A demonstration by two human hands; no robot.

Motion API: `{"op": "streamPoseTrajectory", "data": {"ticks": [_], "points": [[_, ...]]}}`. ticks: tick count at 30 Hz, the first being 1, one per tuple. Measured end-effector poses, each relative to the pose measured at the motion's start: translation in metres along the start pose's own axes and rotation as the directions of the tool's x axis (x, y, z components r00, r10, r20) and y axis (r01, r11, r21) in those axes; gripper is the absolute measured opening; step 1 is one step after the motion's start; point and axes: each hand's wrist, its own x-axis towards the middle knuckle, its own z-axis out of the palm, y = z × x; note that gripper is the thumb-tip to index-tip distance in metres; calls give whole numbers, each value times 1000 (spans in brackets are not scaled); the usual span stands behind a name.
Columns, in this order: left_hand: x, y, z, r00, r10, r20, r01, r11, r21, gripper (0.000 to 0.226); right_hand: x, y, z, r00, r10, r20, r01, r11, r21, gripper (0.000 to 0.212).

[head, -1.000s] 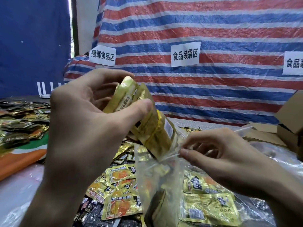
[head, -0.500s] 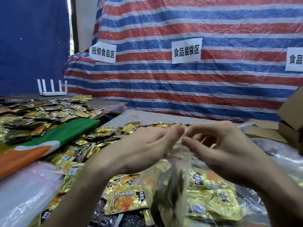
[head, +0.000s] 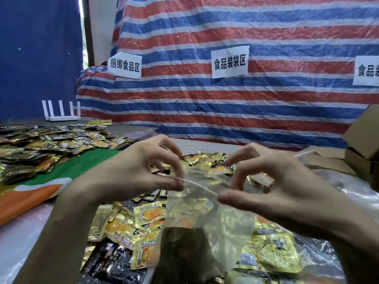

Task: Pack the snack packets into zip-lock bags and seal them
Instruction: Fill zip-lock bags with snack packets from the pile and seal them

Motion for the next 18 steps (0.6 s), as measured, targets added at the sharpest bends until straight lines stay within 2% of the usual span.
{"op": "streamPoseTrajectory", "data": {"ticks": [3, 6, 10, 14, 16, 18], "points": [[-1, -6, -3, 997, -61, 36, 63, 997, -34, 9, 7, 11, 8, 963, 130, 236, -112, 990, -88, 29], [-8, -16, -13, 989, -123, 80, 127, 991, -47, 9, 7, 14, 6, 935, 183, 305, -183, 983, -29, 15], [-19, -23, -26, 982, -94, 166, 116, 984, -133, 10, 5, 11, 3, 961, 114, 250, -130, 990, 46, 14], [-23, -25, -31, 993, -28, 117, 52, 977, -207, 20, 2, 8, -1, 978, 37, 205, -76, 980, 186, 8], [-25, -26, -35, 997, -33, 66, 50, 958, -284, 28, 1, 6, -4, 993, 19, 117, -56, 944, 326, 15], [-27, -27, -39, 995, -78, 60, 94, 933, -347, 32, -1, 7, -7, 997, 49, 61, -69, 919, 388, 25]]}}
